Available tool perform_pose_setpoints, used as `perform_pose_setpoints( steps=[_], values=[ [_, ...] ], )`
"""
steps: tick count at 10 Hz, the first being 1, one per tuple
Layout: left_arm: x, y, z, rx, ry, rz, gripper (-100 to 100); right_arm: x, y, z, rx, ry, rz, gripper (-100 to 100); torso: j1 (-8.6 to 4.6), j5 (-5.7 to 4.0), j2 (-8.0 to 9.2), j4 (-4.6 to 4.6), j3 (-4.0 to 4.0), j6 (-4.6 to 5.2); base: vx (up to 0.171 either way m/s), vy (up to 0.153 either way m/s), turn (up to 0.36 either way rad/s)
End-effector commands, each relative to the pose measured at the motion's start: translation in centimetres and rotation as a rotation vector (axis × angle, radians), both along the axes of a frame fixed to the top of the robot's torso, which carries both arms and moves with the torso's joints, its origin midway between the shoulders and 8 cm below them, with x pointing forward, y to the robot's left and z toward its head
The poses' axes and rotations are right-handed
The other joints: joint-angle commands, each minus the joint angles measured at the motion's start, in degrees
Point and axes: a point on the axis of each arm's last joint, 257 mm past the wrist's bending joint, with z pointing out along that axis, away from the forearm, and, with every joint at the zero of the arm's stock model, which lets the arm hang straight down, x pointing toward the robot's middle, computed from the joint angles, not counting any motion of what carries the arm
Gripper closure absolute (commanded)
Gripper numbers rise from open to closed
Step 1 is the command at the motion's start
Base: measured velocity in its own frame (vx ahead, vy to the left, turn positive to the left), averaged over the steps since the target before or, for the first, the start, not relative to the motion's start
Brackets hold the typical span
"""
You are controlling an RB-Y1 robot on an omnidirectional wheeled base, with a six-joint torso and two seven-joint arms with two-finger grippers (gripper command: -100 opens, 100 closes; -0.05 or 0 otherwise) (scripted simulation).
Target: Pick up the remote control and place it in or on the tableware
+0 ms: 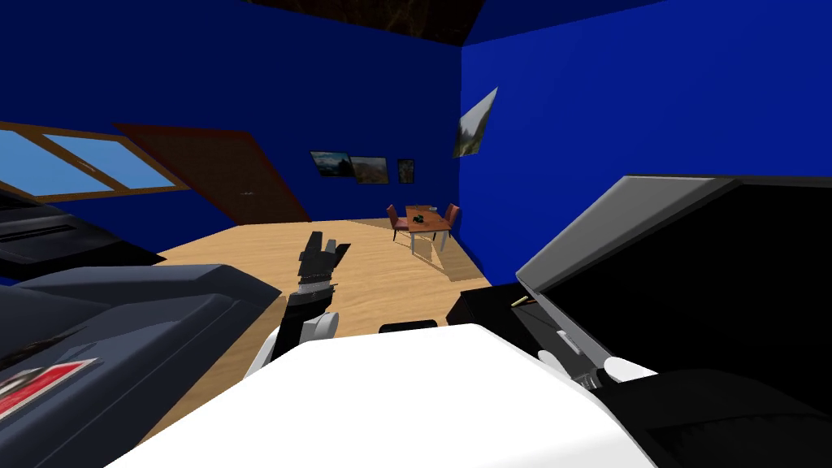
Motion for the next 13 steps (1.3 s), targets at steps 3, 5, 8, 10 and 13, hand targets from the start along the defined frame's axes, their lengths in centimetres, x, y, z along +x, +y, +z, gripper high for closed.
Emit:
perform_pose_setpoints(
  steps=[3, 5, 8, 10, 13],
  values=[
    [0.0, 0.0, 0.0, 0.0, 0.0, 0.0, 0, 0.7, -1.5, 2.1, 0.004, 0.034, 0.042, 100, -0.07, -0.01, 0.02, 0.0, 0.01, 0.06, 0.002, 0.071, -0.066],
    [0.0, 0.0, 0.0, 0.0, 0.0, 0.0, 0, 1.0, -2.2, 3.3, 0.004, 0.055, 0.062, 100, -0.11, -0.01, 0.01, 0.01, 0.02, 0.07, 0.008, 0.066, -0.063],
    [0.0, 0.0, 0.0, 0.0, 0.0, 0.0, 0, 1.1, -3.1, 4.9, 0.002, 0.084, 0.083, 100, -0.09, 0.0, 0.06, 0.02, 0.04, 0.09, -0.007, 0.064, -0.055],
    [0.0, 0.0, 0.0, 0.0, 0.0, 0.0, 0, 1.0, -3.9, 6.4, -0.005, 0.105, 0.092, 100, 0.05, 0.06, 0.12, 0.03, 0.07, 0.14, -0.027, 0.098, -0.076],
    [0.0, 0.0, 0.0, 0.0, 0.0, 0.0, 0, 1.6, -3.3, 7.4, 0.01, 0.092, 0.084, 100, 0.13, 0.07, 0.55, 0.1, 0.3, 0.33, -0.115, 0.081, -0.09]
  ],
)
